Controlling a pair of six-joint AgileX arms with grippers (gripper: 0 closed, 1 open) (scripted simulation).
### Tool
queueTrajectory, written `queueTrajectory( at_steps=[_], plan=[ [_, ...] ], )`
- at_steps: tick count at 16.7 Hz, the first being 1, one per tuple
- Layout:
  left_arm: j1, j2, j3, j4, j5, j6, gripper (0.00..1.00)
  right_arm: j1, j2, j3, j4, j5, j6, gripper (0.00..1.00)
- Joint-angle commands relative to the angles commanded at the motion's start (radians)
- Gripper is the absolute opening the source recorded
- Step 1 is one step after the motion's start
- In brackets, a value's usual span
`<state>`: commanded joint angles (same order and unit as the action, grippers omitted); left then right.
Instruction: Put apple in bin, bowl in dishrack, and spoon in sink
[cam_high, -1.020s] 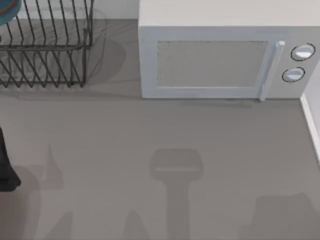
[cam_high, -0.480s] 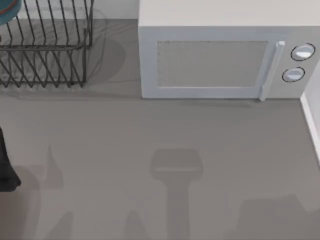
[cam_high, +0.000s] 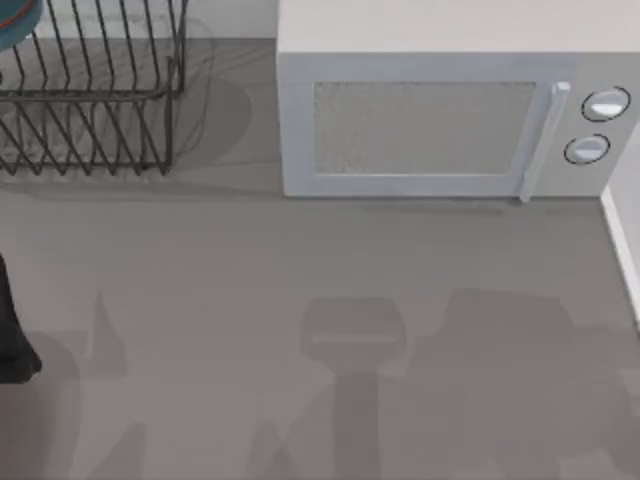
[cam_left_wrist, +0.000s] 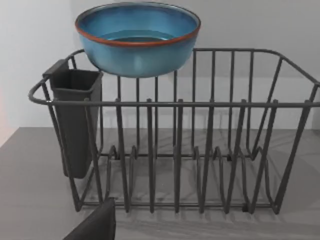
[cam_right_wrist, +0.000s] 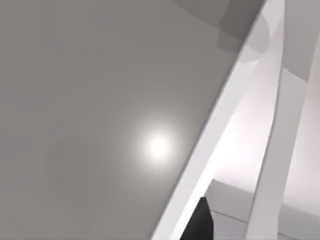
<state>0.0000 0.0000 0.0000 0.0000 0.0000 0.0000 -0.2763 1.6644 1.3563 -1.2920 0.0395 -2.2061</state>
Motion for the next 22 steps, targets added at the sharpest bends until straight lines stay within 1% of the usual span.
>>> queueTrajectory(
  at_steps=[6,11,13,17,19,22],
  plan=[
    [0.0,0.0,0.0,0.0,0.0,0.0,1.0,0.044,0.425,0.599,-0.177,0.002,0.034,0.0],
    [0.0,0.0,0.0,0.0,0.0,0.0,1.0,0.084,0.766,1.095,-0.309,0.004,0.098,0.0],
    [0.0,0.0,0.0,0.0,0.0,0.0,1.0,0.099,0.878,1.263,-0.351,0.004,0.125,0.0],
    [0.0,0.0,0.0,0.0,0.0,0.0,1.0,0.121,1.037,1.485,-0.407,0.005,0.172,0.0],
    [0.0,0.0,0.0,0.0,0.0,0.0,1.0,0.127,1.076,1.536,-0.419,0.005,0.185,0.0],
    [0.0,0.0,0.0,0.0,0.0,0.0,1.0,0.129,1.083,1.547,-0.421,0.005,0.189,0.0]
  ],
)
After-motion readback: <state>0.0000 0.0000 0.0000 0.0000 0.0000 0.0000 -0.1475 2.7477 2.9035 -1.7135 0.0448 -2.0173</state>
